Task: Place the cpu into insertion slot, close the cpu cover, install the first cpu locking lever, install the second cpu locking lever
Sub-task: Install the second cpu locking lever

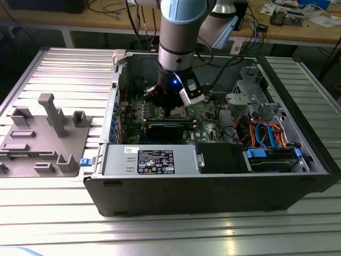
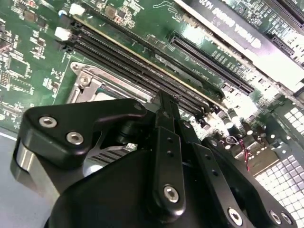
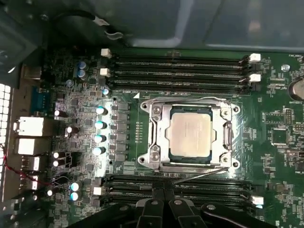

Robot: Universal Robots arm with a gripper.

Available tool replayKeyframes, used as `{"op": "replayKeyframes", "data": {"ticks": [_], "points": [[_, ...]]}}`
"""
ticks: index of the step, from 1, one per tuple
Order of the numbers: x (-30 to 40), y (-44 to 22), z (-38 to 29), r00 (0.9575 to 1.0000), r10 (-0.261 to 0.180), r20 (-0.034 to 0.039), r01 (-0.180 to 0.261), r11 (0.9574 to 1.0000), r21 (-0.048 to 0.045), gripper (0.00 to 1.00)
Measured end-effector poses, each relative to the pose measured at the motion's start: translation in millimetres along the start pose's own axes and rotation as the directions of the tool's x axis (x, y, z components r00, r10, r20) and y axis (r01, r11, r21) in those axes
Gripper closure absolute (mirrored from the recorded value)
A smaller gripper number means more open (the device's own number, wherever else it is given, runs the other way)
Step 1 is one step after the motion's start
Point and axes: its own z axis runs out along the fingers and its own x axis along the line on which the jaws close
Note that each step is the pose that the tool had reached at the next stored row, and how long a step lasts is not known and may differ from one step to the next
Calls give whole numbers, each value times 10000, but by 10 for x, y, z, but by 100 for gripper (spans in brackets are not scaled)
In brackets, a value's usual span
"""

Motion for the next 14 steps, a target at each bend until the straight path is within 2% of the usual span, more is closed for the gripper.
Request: {"op": "replayKeyframes", "data": {"ticks": [1, 2, 3, 7, 10, 12, 14], "points": [[69, -28, 39, 9999, -99, -65, 98, 9998, -180, 89], [109, -39, 90, 9998, -126, -157, 120, 9993, -352, 89], [108, -44, 139, 9995, -113, -280, 103, 9993, -360, 89], [107, -48, 180, 9995, -113, -303, 101, 9992, -397, 89], [106, -50, 196, 9995, -125, -294, 108, 9984, -557, 89], [108, -50, 206, 9995, -128, -289, 110, 9980, -627, 89], [111, -52, 222, 9995, -131, -288, 112, 9978, -650, 89]]}}
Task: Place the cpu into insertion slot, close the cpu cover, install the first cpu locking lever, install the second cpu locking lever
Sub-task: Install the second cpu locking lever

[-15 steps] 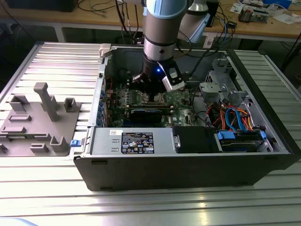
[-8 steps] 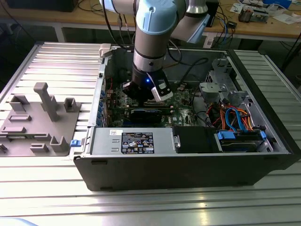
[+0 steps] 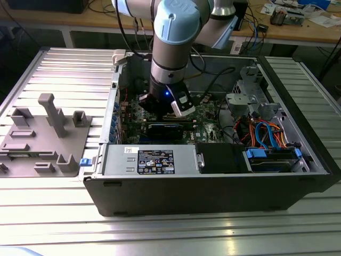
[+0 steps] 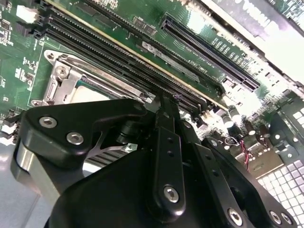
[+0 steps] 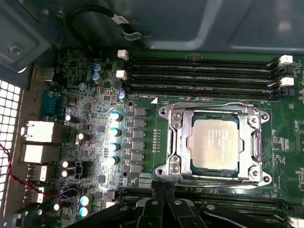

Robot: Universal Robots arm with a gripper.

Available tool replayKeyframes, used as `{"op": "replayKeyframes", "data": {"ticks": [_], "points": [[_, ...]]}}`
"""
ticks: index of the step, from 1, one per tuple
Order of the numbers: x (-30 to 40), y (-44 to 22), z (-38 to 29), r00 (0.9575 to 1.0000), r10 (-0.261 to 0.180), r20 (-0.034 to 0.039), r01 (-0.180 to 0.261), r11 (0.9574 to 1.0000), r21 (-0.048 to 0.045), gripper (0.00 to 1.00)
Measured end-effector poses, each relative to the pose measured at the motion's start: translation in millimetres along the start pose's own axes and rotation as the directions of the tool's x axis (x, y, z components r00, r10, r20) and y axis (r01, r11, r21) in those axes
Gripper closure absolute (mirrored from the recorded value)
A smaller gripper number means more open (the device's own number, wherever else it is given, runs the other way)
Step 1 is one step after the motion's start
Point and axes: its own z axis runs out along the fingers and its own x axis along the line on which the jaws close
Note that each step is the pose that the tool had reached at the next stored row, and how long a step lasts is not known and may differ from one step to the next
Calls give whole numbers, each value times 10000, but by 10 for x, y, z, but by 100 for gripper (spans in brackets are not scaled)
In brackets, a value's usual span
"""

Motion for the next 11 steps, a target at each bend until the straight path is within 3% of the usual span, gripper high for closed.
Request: {"op": "replayKeyframes", "data": {"ticks": [3, 11], "points": [[5, -3, 23, 10000, -1, 2, 1, 10000, -46, 89], [20, -10, 74, 10000, -18, 15, 18, 9996, -293, 89]]}}
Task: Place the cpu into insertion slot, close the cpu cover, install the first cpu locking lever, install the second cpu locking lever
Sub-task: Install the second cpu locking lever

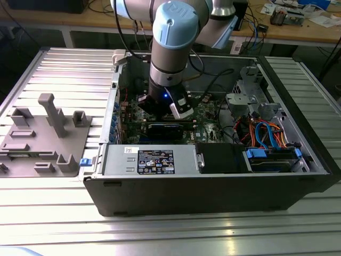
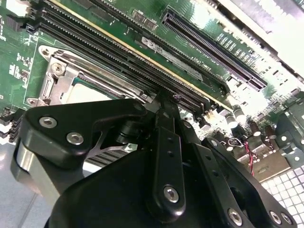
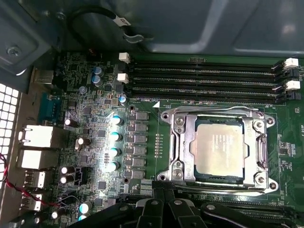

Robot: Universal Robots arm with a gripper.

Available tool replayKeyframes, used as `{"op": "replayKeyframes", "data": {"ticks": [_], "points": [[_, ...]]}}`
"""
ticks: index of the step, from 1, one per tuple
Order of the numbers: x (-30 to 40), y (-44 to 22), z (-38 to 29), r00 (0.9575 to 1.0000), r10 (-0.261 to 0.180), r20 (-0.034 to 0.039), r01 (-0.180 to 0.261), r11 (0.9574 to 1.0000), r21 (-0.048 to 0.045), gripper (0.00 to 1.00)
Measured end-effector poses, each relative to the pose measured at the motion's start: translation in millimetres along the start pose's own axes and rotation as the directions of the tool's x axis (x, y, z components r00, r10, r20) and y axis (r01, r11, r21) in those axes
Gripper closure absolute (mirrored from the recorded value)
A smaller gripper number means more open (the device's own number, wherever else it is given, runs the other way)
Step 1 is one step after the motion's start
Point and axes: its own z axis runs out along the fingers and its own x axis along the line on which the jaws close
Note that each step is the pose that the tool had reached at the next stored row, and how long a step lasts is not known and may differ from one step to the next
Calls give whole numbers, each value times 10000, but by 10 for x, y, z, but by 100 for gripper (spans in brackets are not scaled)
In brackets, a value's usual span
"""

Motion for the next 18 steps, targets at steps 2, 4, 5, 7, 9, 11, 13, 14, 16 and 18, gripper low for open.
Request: {"op": "replayKeyframes", "data": {"ticks": [2, 4, 5, 7, 9, 11, 13, 14, 16, 18], "points": [[2, 1, 4, 10000, -4, 0, 4, 10000, -39, 89], [7, 7, 7, 10000, -4, 2, 4, 10000, -72, 89], [7, 7, 7, 10000, -6, 1, 6, 10000, -79, 89], [9, -4, 7, 10000, -6, 3, 6, 10000, -90, 89], [9, -23, 6, 10000, -4, 8, 4, 10000, -92, 89], [10, -24, 5, 10000, -6, 7, 7, 10000, -87, 89], [14, -21, 4, 10000, -8, 8, 8, 10000, -83, 89], [20, -19, 5, 10000, -7, 6, 7, 10000, -83, 89], [28, -14, 6, 10000, -6, 3, 6, 10000, -86, 89], [31, -7, 6, 10000, -4, 1, 4, 10000, -80, 89]]}}
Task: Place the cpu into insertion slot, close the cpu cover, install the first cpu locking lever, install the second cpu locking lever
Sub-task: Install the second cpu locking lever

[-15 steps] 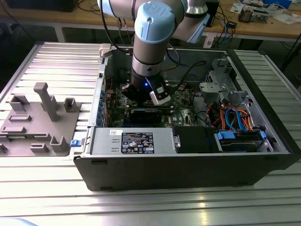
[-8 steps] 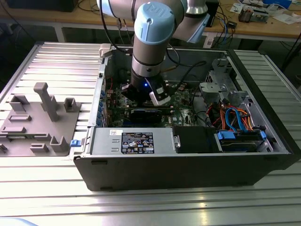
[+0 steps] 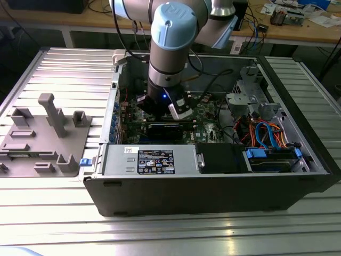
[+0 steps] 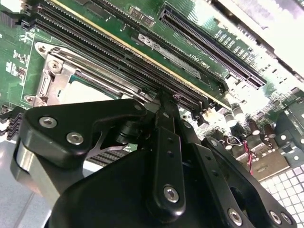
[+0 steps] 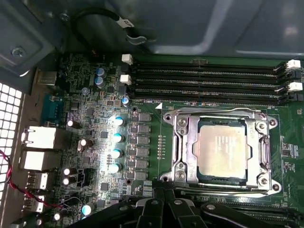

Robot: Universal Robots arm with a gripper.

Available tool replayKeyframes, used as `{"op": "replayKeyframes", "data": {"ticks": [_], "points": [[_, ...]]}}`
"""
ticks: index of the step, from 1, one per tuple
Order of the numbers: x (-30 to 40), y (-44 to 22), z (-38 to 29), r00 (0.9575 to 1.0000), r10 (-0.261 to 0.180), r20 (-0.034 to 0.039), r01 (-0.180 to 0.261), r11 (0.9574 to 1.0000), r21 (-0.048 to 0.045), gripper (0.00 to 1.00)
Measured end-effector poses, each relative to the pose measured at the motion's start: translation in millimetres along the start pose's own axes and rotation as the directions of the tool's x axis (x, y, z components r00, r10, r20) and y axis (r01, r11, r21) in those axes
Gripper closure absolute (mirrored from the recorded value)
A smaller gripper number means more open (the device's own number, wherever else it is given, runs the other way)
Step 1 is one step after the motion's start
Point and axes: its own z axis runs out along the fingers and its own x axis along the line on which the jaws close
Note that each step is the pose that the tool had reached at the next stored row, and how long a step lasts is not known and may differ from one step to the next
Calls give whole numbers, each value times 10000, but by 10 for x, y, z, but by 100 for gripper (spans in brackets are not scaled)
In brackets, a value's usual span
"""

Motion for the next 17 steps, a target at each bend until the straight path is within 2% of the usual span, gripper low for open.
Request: {"op": "replayKeyframes", "data": {"ticks": [3, 7, 8, 11, 14, 15, 17], "points": [[-4, 50, 19, 10000, -1, 13, 1, 10000, -29, 89], [-5, 59, 11, 10000, -3, 5, 3, 10000, -10, 89], [-4, 62, -2, 10000, -2, 7, 2, 10000, -14, 89], [2, 81, -102, 10000, -1, 5, 1, 10000, -11, 89], [4, 87, -134, 10000, -3, 6, 3, 10000, -16, 89], [4, 87, -131, 10000, -5, 8, 5, 10000, -58, 89], [4, 84, -107, 10000, -14, 16, 14, 9998, -211, 89]]}}
